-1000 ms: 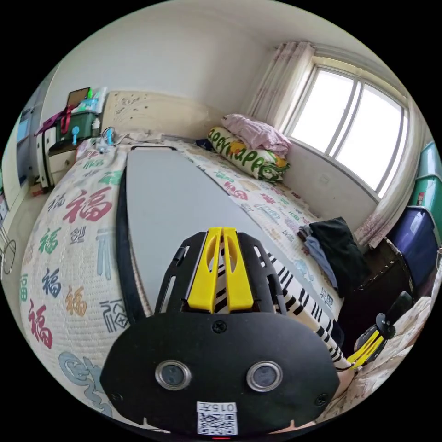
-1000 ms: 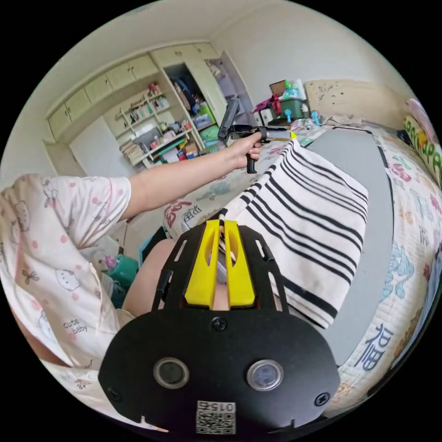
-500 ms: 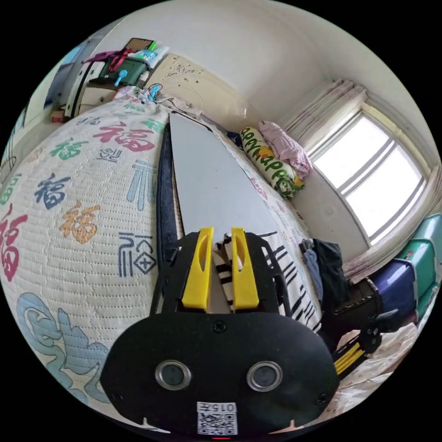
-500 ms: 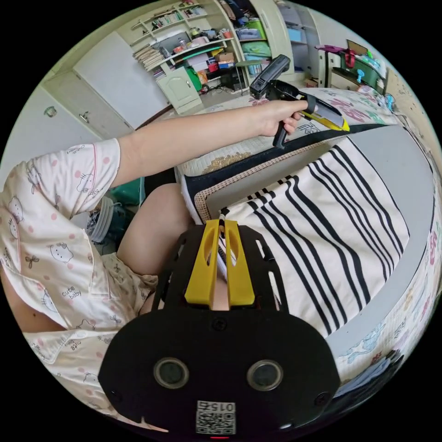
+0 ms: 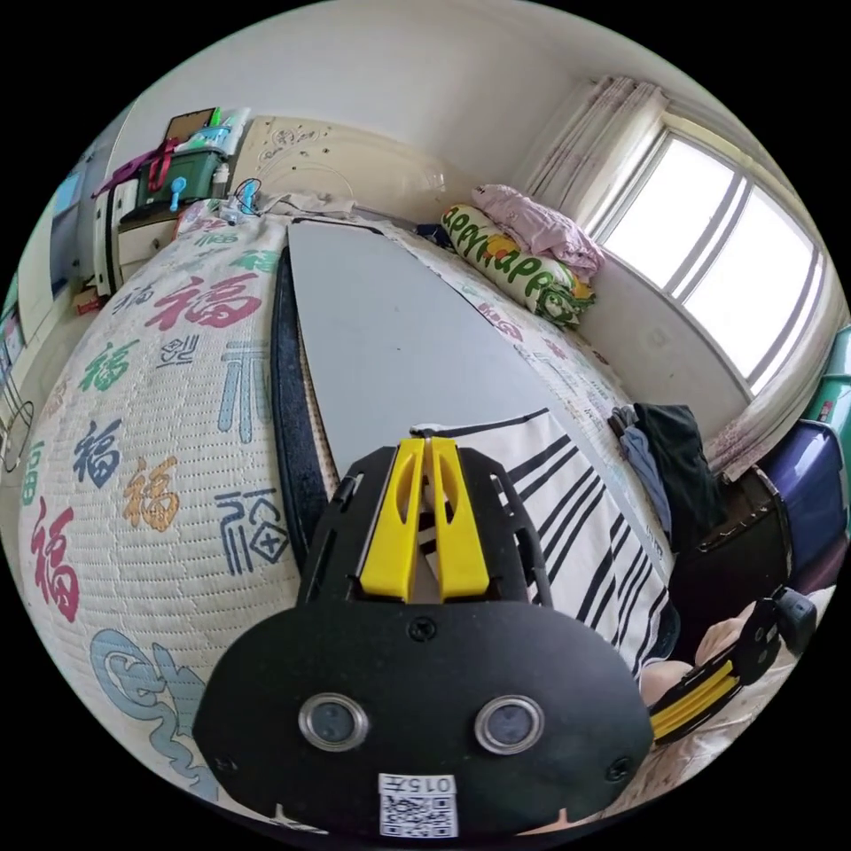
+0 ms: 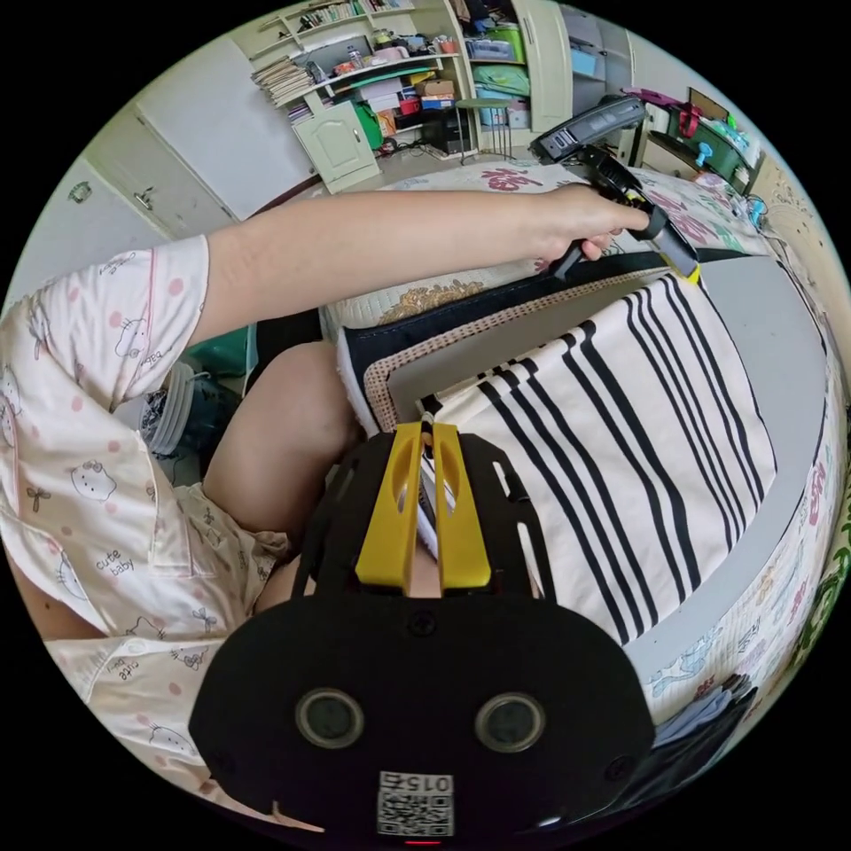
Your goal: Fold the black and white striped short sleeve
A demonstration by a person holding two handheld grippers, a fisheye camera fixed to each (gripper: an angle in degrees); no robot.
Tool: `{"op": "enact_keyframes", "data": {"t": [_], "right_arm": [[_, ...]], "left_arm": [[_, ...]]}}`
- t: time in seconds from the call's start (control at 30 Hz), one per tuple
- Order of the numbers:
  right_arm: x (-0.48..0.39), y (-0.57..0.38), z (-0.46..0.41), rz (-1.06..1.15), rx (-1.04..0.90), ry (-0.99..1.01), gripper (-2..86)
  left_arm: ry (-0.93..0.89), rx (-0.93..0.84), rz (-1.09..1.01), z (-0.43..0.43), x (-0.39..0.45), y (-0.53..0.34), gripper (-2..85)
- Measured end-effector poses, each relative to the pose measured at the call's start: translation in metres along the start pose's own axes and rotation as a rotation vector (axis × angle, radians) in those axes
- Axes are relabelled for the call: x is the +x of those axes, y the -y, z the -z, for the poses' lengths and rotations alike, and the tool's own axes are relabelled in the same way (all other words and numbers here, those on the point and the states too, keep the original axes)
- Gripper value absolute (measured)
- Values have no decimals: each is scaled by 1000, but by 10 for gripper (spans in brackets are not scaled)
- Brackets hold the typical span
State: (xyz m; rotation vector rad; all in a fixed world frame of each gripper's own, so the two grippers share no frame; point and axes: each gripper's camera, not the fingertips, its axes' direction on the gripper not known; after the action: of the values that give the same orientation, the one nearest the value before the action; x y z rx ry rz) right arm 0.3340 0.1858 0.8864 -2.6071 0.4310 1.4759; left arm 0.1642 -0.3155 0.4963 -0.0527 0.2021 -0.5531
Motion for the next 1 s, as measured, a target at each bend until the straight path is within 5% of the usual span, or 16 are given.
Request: {"op": "enact_keyframes", "data": {"t": [0.23, 0.47, 0.57, 0.7, 0.83, 1.0], "right_arm": [[14, 25, -56, 1, -79, 60, 59], [19, 7, -16, -13, 68, 212, 9], [22, -17, 42, -113, 257, 176, 1], [-20, -78, 183, -334, 830, -119, -4], [-100, -132, 266, -279, 1359, -144, -5], [-141, -135, 281, -162, 1557, -53, -5]], "left_arm": [[131, -75, -30, -39, 31, -22, 7], [193, 44, 41, -4, 60, -73, 15], [181, 100, -7, 38, 87, -110, 15], [137, 180, -19, 82, 120, -168, 11], [104, 261, 37, 99, 139, -228, 7], [74, 265, 116, 70, 137, -278, 7]]}}
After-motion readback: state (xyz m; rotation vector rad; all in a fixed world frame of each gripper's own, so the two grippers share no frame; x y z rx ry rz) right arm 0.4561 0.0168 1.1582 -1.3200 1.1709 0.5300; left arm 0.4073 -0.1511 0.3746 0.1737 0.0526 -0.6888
